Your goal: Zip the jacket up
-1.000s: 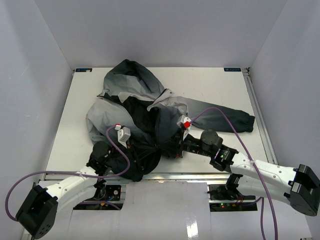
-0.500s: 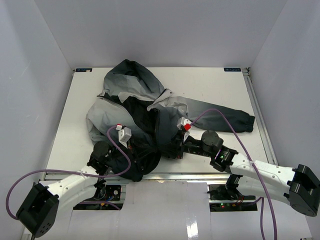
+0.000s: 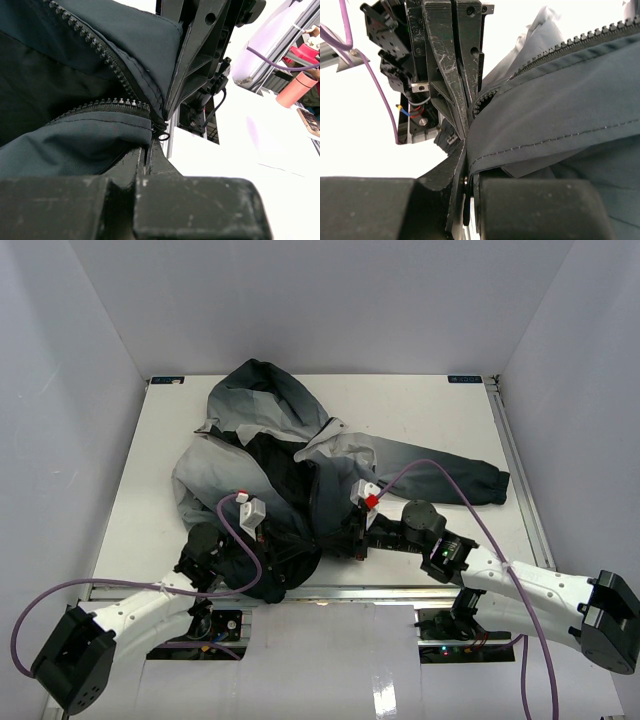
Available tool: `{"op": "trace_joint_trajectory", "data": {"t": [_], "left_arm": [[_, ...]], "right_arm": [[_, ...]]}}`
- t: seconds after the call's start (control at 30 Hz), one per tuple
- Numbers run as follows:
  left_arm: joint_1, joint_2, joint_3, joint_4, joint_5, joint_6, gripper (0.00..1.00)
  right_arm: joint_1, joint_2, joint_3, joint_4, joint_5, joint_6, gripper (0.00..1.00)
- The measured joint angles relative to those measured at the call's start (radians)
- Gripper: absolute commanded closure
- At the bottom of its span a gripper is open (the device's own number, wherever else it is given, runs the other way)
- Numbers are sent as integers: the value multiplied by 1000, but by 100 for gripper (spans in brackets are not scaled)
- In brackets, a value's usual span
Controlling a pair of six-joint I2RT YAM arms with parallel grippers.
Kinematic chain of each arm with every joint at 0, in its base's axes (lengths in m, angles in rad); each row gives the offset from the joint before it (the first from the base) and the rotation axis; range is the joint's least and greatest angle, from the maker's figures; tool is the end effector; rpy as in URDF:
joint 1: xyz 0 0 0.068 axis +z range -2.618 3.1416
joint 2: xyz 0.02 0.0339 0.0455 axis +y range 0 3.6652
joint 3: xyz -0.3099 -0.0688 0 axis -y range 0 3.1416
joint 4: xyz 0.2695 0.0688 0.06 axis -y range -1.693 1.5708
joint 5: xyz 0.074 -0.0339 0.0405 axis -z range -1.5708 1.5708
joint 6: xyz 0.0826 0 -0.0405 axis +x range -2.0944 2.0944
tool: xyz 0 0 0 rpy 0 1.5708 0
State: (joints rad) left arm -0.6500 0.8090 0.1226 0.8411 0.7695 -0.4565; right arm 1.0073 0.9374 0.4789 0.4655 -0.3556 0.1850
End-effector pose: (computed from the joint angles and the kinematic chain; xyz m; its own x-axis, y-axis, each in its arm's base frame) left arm 0.1120 -0.1573 0.2339 -0.3228 -0.1524 -0.9341 0.9355 0.0987 -0.3393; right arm 0.1125 0.2320 0.2989 -0.1763 0.0438 -0.9834 -0.9625 0.2018 0.1815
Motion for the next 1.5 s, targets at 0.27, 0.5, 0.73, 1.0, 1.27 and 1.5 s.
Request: {"op": "trace_joint_trajectory", "data": {"t": [0.27,0.5,0.73,1.0,1.27,1.5], "left_arm": [[-18,-19,0,-28,-3,13,100],[-31,-19,4,-33,9,14,100],[-53,-20,14,-33,24,13,100],[-58,4,29,-59,23,24,100],[-64,7,56,-112,3,51,100],[-68,9,64,-138,-11,67,100]], "right_arm": [[0,-21,0,-35,-2,-13,92],[-11,-43,0,-86,22,-33,92],[-13,-25,-1,-104,43,-36,92],[-13,-30,-1,-106,48,-36,92],[-15,-56,-2,-120,59,-36,92],[-19,-58,-2,-120,58,-36,92]]}}
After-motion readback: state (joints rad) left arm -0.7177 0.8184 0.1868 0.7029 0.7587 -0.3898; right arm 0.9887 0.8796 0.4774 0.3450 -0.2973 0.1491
